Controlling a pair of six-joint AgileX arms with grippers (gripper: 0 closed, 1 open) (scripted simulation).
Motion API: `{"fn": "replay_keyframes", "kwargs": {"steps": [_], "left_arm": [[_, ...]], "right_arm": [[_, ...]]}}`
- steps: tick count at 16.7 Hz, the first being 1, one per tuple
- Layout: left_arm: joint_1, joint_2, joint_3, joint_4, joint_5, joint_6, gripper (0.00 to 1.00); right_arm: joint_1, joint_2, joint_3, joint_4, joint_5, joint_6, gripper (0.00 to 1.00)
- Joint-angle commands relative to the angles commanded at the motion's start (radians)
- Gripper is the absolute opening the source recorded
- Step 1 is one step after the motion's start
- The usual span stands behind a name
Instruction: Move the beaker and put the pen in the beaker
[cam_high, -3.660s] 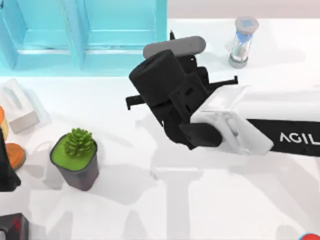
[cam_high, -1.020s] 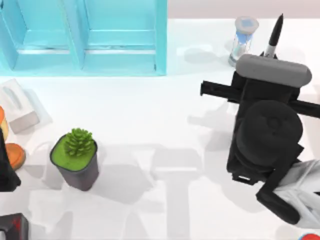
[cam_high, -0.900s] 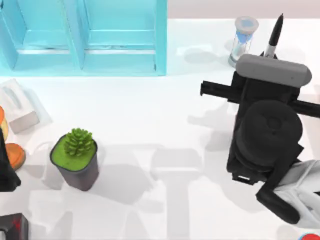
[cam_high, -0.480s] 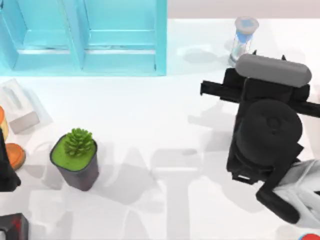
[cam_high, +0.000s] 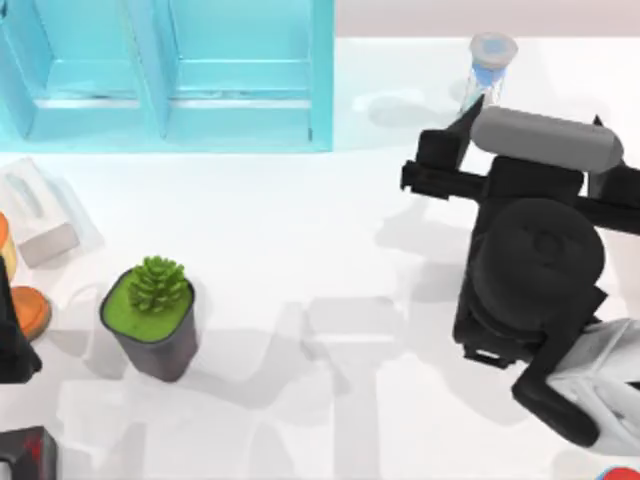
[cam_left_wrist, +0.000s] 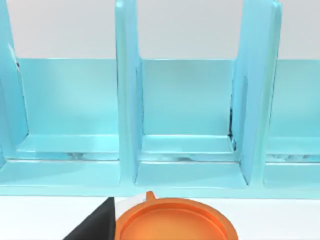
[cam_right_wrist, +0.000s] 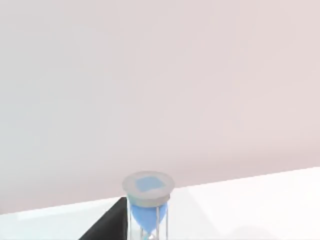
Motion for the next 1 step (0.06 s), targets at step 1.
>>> {"fn": "replay_keyframes", "kwargs": {"steps": [1], "left_arm": [[0.0,0.0,0.0,0.0,0.0,0.0,1.0]], "right_arm": [[0.0,0.0,0.0,0.0,0.0,0.0,1.0]]}}
